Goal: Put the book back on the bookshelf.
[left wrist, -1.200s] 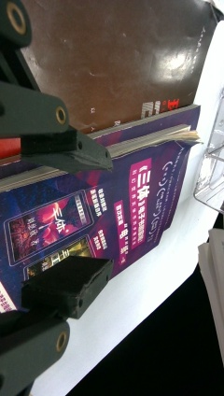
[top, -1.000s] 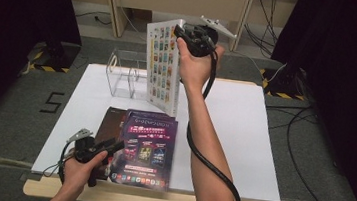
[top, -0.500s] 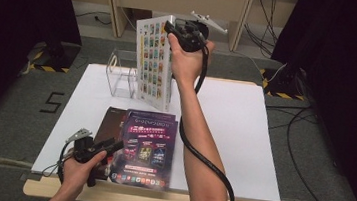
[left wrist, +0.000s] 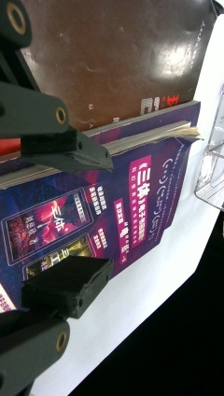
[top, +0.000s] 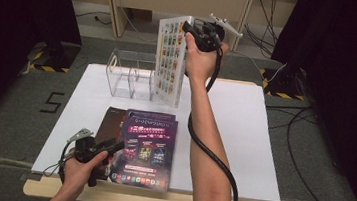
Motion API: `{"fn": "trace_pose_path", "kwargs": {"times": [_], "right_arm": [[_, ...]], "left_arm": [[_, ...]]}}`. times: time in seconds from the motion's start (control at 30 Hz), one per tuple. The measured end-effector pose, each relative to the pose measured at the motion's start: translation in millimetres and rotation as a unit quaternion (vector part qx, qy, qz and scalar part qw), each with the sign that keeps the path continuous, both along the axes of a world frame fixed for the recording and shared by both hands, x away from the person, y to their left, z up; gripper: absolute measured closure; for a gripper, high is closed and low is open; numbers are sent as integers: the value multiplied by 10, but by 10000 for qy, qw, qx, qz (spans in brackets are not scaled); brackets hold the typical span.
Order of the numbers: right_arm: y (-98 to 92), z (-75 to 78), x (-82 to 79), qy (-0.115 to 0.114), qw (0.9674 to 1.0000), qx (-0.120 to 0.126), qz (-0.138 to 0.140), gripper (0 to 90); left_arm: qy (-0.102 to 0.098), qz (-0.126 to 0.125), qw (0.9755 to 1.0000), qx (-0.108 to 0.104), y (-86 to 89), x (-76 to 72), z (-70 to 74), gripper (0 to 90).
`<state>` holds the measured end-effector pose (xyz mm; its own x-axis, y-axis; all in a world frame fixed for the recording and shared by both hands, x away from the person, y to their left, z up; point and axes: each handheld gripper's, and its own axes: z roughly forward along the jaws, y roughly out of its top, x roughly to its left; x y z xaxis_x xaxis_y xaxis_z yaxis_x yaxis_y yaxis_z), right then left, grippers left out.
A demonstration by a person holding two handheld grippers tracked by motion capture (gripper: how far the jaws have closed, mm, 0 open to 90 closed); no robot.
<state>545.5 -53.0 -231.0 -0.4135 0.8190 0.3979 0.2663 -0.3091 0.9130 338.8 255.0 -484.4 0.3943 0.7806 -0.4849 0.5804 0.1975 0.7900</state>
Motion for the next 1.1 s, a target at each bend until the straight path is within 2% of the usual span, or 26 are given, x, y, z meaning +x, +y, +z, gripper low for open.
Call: {"fn": "trace_pose_path", "kwargs": {"times": [0.2, 0.33, 0.47, 0.7, 0.87, 1.1], "right_arm": [[19, -11, -33, -99, 9992, -293, -240, 740], [85, -9, -70, -169, 9964, -668, -491, 740], [190, -22, -79, -218, 9942, -927, -498, 740], [350, -20, -39, -292, 9928, -1077, -438, 740], [401, -6, 23, -339, 9934, -994, -456, 740], [448, -106, 127, -277, 9936, -1000, -456, 740]], "left_arm": [[3, -9, 10000, 7, 0, 1, -5, 447], [8, -5, 10000, 2, 3, 0, -8, 447], [3, -15, 10000, 9, 5, -1, -6, 447], [5, -5, 10000, -4, 22, -2, -5, 447], [12, 2, 10000, -9, 24, 0, -6, 447], [3, 0, 10000, -5, 25, 1, -8, 448]]}}
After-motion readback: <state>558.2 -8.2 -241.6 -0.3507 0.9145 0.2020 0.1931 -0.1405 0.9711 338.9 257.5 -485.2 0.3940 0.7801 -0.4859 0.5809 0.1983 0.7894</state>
